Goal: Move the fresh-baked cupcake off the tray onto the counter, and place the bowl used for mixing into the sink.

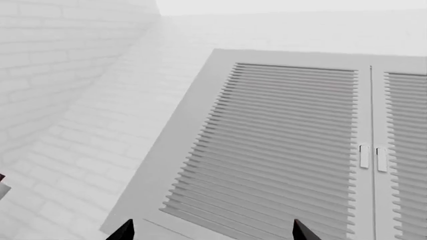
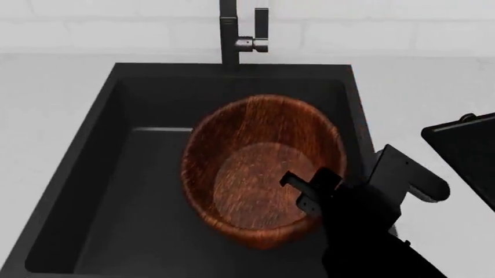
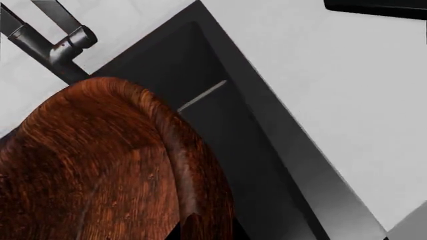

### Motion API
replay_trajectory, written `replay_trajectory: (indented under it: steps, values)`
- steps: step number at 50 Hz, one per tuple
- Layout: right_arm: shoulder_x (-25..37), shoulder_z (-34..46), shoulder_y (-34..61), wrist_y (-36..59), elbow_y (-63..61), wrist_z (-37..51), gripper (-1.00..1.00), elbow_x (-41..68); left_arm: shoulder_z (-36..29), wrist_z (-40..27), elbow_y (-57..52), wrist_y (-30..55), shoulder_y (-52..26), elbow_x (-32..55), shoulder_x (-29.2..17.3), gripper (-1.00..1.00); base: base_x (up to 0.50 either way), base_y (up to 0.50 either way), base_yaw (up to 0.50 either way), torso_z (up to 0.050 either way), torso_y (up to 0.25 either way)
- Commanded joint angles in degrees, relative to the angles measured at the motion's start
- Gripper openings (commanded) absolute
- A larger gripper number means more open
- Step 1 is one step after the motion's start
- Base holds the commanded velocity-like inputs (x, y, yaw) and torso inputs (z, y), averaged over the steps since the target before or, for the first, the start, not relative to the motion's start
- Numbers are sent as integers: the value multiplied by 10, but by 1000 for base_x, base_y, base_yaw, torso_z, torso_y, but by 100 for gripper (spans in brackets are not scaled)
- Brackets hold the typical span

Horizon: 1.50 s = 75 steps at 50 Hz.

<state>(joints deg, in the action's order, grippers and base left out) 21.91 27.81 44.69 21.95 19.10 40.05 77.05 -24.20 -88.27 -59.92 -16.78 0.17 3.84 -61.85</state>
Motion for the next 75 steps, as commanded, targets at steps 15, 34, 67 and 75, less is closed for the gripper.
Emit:
replay_trajectory:
  steps: [15, 34, 67, 75]
  values:
    - [-144, 80, 142, 49, 410, -273, -100, -46, -18, -6, -1, 0, -18, 2, -8, 100, 15, 0, 3, 0, 0]
    - [21, 85, -11, -9, -165, 36, 100, -116, -10, -7, -1, -3, -1, -12, -5, 100, 12, -3, 0, 0, 0]
    - [336, 474, -97, -202, -791, 499, 100, -730, -46, -4, -1, 20, -34, -15, 1, 100, 0, -1, 0, 0, 0]
    - [334, 485, -30, -184, -791, 499, 100, -694, -44, -7, -1, 15, -26, -20, -3, 100, 0, 0, 0, 0, 0]
